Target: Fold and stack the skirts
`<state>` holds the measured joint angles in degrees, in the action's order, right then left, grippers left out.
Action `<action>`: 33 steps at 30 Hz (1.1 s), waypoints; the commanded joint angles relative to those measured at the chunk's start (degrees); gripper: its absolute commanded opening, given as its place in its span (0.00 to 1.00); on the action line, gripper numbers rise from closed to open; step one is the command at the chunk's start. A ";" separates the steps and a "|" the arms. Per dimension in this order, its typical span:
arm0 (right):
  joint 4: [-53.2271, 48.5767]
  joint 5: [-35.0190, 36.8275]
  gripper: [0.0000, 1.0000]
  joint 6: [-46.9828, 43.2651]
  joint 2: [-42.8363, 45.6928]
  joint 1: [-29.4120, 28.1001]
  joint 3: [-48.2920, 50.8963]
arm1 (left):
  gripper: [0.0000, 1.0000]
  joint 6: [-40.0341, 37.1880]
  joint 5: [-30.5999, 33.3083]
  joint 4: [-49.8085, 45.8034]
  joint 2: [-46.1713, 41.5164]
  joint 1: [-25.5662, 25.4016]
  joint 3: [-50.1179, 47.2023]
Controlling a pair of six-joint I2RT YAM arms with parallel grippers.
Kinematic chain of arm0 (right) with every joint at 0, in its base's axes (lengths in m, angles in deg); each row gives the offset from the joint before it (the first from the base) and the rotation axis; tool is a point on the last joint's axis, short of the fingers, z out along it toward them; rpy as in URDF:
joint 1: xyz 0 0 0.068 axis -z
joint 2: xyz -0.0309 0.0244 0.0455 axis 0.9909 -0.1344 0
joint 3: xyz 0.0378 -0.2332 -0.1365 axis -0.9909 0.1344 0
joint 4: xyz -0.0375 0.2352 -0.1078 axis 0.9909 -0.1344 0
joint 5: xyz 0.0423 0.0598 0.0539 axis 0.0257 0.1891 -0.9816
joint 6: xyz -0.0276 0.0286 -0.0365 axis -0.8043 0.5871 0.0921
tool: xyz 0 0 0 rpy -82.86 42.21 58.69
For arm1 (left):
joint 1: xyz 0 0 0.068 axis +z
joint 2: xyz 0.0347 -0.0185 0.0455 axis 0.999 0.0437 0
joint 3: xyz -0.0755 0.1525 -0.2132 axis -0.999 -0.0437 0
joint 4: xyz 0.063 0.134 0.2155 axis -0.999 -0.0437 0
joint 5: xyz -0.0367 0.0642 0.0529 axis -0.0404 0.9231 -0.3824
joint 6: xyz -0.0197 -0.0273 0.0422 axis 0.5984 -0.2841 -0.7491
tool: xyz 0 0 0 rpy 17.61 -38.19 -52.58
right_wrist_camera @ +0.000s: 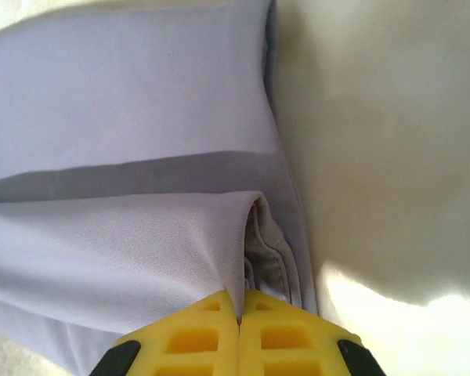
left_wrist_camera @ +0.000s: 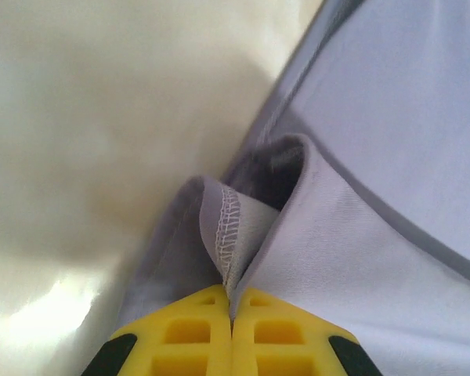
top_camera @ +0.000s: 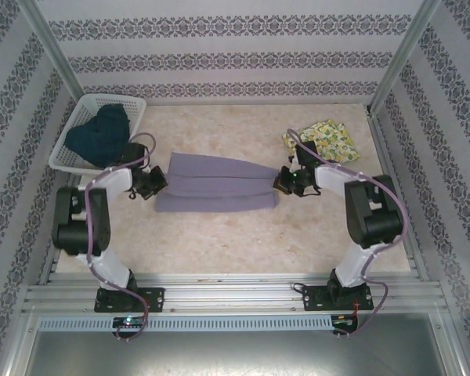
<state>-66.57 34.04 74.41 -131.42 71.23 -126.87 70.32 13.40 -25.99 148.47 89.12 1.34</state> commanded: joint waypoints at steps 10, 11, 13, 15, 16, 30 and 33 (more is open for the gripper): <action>-1.31 4.81 0.00 4.49 14.18 0.43 5.80 | 0.00 4.73 -1.98 -3.12 -12.16 0.84 3.17; -1.16 4.58 0.00 4.69 14.07 0.33 6.01 | 0.00 4.70 -2.11 -3.24 -12.54 0.82 3.87; -0.68 4.19 0.00 5.04 13.91 0.37 6.46 | 0.00 4.86 -2.56 -3.53 -13.18 0.79 4.80; -0.23 4.19 0.00 5.32 13.89 0.33 6.87 | 0.00 5.20 -3.28 -2.89 -13.40 0.67 5.70; -0.34 4.34 0.00 5.32 13.87 0.33 6.92 | 0.00 5.26 -3.54 -2.70 -13.31 0.64 6.27; 0.49 6.06 0.00 5.57 14.22 0.81 7.27 | 0.00 2.91 -4.29 -2.74 -8.48 -0.30 14.80; 0.58 6.45 0.00 5.59 14.42 0.99 7.27 | 0.00 1.93 -3.81 -3.36 -7.15 -0.38 16.01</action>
<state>-64.77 36.31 79.75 -117.43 71.18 -120.38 74.17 7.08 -28.99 140.45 88.47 14.98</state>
